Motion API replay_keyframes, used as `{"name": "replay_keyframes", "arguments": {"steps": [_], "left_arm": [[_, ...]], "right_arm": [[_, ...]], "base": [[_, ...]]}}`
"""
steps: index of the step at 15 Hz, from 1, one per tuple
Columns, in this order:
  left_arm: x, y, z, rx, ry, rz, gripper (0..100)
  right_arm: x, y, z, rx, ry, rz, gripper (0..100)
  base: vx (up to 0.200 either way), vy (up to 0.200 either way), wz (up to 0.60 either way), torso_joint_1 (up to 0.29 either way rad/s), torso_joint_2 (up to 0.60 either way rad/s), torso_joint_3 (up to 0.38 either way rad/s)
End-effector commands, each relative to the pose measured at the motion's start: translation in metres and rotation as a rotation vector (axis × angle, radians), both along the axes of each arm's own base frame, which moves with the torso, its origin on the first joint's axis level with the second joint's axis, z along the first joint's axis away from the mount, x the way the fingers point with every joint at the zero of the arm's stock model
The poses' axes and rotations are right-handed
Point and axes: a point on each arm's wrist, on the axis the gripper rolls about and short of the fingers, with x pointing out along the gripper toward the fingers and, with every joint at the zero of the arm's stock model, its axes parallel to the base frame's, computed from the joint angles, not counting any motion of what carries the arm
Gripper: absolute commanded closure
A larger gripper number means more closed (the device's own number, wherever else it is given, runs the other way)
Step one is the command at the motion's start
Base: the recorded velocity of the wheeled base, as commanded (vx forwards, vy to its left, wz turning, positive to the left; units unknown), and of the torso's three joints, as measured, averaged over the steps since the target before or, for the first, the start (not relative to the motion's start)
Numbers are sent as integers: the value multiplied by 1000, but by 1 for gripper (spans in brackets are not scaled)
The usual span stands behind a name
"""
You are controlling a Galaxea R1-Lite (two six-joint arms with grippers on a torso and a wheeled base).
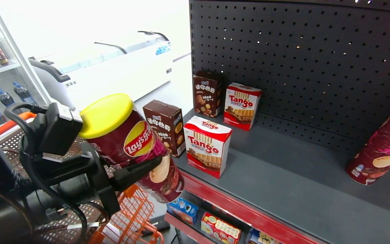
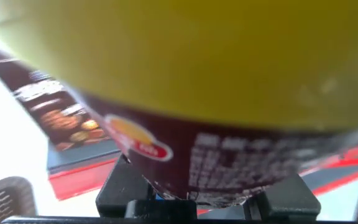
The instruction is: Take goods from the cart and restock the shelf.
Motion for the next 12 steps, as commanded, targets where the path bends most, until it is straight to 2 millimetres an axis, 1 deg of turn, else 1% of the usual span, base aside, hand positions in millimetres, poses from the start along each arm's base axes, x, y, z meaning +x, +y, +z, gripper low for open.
{"name": "replay_keyframes", "arguments": {"steps": [1,6,8,9,12], "left_arm": [[-4,-8,1,-2,-3,-44,100],[0,-13,-3,10,18,-61,100],[-3,-25,-7,19,31,-118,100],[-5,-28,-6,18,30,-133,100],[-8,-32,-6,19,31,-159,100]], "right_arm": [[0,0,0,0,1,1,0],[0,0,0,0,1,3,0],[0,0,0,0,2,4,0],[0,0,0,0,2,4,0],[0,0,0,0,1,4,0]], "base": [[0,0,0,0,0,0],[0,0,0,0,0,0],[0,0,0,0,0,0],[0,0,0,0,0,0],[0,0,-600,2,4,4]]}}
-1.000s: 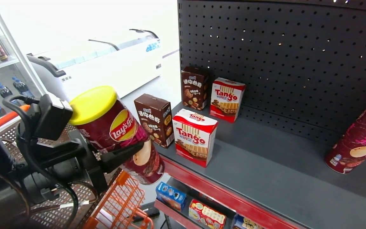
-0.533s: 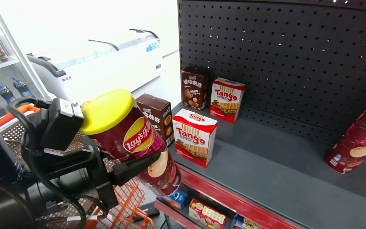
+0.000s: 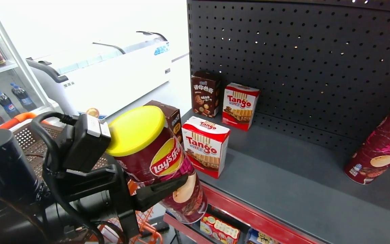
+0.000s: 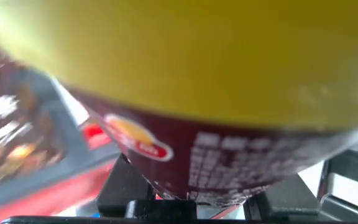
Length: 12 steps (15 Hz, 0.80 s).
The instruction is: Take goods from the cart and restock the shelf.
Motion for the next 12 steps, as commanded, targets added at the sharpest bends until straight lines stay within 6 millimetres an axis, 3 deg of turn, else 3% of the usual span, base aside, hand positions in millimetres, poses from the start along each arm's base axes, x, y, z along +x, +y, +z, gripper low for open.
{"name": "replay_keyframes", "arguments": {"steps": [1,11,12], "left_arm": [[1,-3,-1,3,4,-9,100],[4,-5,2,-3,-2,-9,100],[4,-5,2,-4,-3,-6,100]], "right_arm": [[0,0,0,0,0,1,0],[0,0,0,0,2,1,0],[0,0,0,0,2,1,0]], "base": [[0,0,-600,-7,-2,7],[0,0,-600,1,3,1],[0,0,0,0,0,0]]}}
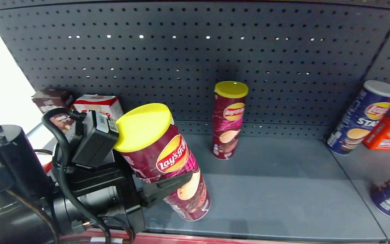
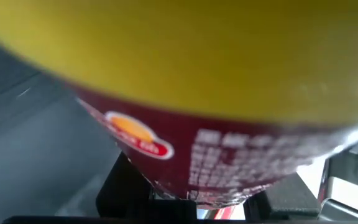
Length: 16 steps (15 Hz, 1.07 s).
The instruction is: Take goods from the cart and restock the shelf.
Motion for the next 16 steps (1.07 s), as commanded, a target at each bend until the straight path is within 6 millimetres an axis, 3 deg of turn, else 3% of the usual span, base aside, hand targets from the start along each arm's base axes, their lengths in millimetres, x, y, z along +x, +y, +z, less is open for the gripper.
{"name": "replay_keyframes", "arguments": {"steps": [1,16], "left_arm": [[1,1,0,0,0,6,100],[-6,18,-5,29,32,108,100]], "right_arm": [[0,0,0,0,2,1,0],[0,0,0,-5,0,-9,0]], "base": [[0,0,0,0,0,0],[0,0,0,0,0,0]]}}
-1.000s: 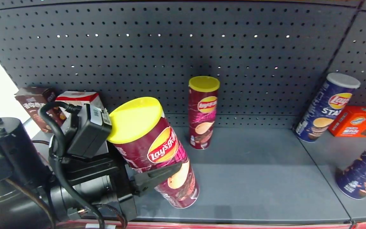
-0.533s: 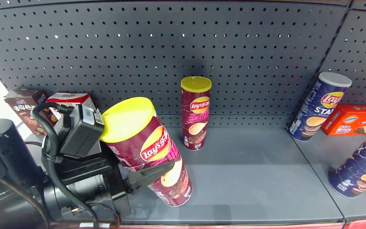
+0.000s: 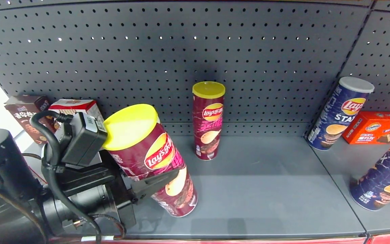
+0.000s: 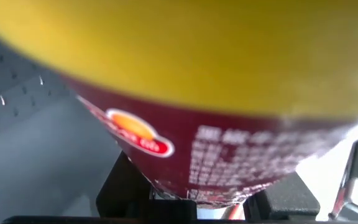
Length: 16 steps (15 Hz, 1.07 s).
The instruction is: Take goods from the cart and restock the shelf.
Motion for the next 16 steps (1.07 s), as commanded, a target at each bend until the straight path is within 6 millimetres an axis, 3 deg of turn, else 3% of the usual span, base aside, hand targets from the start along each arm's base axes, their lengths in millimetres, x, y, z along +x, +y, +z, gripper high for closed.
{"name": "replay_keyframes", "arguments": {"steps": [1,2,3,4,7,10,13,14,16], "left_arm": [[-10,8,-3,23,27,11,100],[-10,15,-1,17,19,44,100],[-10,15,-1,17,19,44,100],[-12,18,-6,28,35,54,100],[-9,21,-8,31,43,69,100],[-9,25,-11,37,53,89,100],[-6,27,-9,33,48,104,100],[-5,28,-10,34,54,106,100],[-4,28,-13,41,65,95,100]], "right_arm": [[0,0,1,0,0,-5,0],[-7,1,30,-22,-79,45,0],[-7,1,30,-22,-79,45,0],[-2,2,68,-29,-54,113,0],[-6,7,108,-82,-83,372,0],[5,10,129,-77,-55,574,0],[27,13,137,-63,27,648,0],[48,15,149,-97,49,683,0],[68,19,160,-139,52,728,0]], "base": [[0,0,0,0,0,0],[0,0,0,0,0,0],[0,0,0,0,0,0],[0,0,0,0,0,0],[0,0,0,0,0,0],[0,0,0,0,0,0],[0,0,0,0,0,0],[0,0,0,0,0,0],[0,0,0,0,0,0]]}}
